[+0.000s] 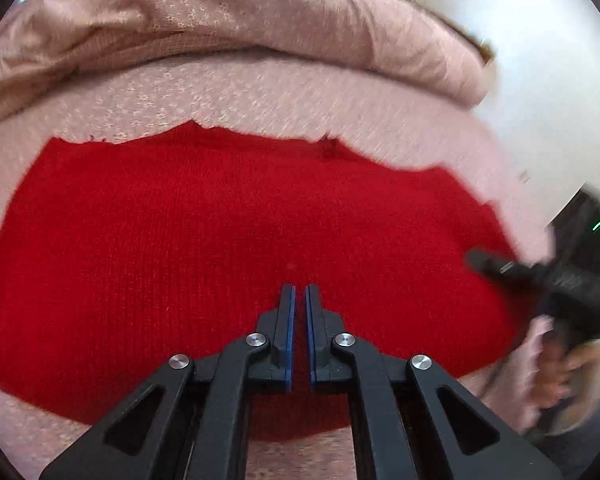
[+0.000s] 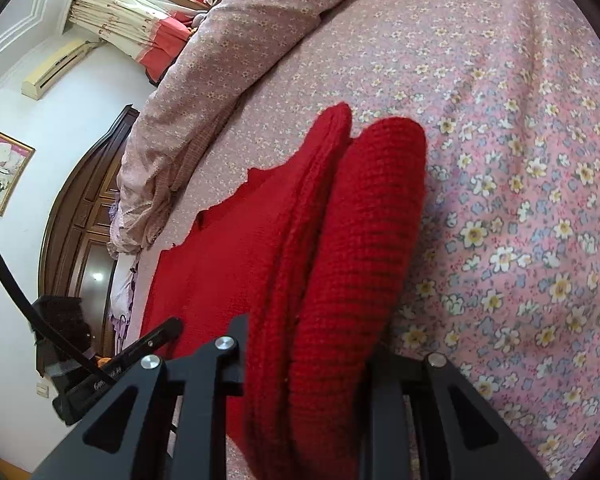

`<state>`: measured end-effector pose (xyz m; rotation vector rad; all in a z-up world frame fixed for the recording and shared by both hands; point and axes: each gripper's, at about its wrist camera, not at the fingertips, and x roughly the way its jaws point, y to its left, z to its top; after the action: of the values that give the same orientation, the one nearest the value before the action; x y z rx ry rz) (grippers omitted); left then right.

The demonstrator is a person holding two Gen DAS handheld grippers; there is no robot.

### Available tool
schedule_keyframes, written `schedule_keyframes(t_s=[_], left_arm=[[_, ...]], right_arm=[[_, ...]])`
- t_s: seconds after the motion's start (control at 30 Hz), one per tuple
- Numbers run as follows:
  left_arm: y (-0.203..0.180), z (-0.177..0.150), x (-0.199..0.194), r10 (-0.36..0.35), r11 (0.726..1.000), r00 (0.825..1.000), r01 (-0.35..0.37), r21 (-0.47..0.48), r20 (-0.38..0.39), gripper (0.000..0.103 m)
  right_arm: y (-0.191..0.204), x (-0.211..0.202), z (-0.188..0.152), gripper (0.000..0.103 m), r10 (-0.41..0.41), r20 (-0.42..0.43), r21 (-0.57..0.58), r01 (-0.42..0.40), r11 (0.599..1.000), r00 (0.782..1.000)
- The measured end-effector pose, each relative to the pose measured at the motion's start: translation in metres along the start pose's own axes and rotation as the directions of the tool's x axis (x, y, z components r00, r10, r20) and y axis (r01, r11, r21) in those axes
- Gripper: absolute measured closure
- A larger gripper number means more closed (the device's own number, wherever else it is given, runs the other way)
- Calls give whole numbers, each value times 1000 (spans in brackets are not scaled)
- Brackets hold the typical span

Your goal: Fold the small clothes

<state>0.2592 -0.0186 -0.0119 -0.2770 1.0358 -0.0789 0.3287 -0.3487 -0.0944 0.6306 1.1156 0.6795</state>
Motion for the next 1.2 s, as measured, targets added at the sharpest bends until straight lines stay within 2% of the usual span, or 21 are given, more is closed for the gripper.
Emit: schedule_keyframes(t_s=[0.07,0.2,0.27,0.3,0.33,0.37,0.47,0.6,0.73,0.87,1.0,1.07,1.13,1.2], left_arm=[[-1,-6,11,22,1000,1000,-23,7,17,103],[-5,-10,7,40,999,998,-41,18,39,103],[-4,-13,-4,9,1000,999,-9,-1,36,103],[0,-17,-10,-29,999,999,30,-20,37,103],[4,-23,-13,-37,998,999,38,-43,37,103],[9,-29,-13,-55,996,998,58,-69,42,103],[13,-43,-9,-77,995,995,81,-62,65,103],[22,-41,-19,-134,983,989,140,-121,57,103],[48,-41,-56,-234,960,969,243,-143,76,103],[103,-28,-101,-236,956,959,258,-139,158,103],[170,-27,-133,-149,972,961,185,-145,232,103],[205,-35,-141,-117,968,960,167,-186,255,103],[237,-45,-144,-114,953,958,181,-243,265,103],[264,-53,-142,-91,943,966,161,-290,241,103]], right_arm=[[4,2,0,79,-11,0,-4,11,1000,1000],[26,-5,1,80,-52,15,-45,52,998,999],[40,-11,2,80,-67,24,-35,68,997,997],[51,-12,3,81,-94,27,-41,95,995,995],[59,-13,3,81,-119,27,-53,120,991,993],[69,-13,4,81,-150,25,-70,151,986,988],[99,-13,9,81,-218,11,-97,218,971,976],[139,-13,14,81,-300,9,-135,298,945,954],[178,-16,17,81,-363,18,-174,360,917,932],[219,-6,19,81,-454,25,-231,447,865,891],[264,17,15,81,-540,39,-298,525,797,841],[286,34,12,81,-585,45,-327,565,757,810],[309,56,9,81,-633,50,-354,607,712,772],[332,79,4,81,-680,55,-371,647,666,731]])
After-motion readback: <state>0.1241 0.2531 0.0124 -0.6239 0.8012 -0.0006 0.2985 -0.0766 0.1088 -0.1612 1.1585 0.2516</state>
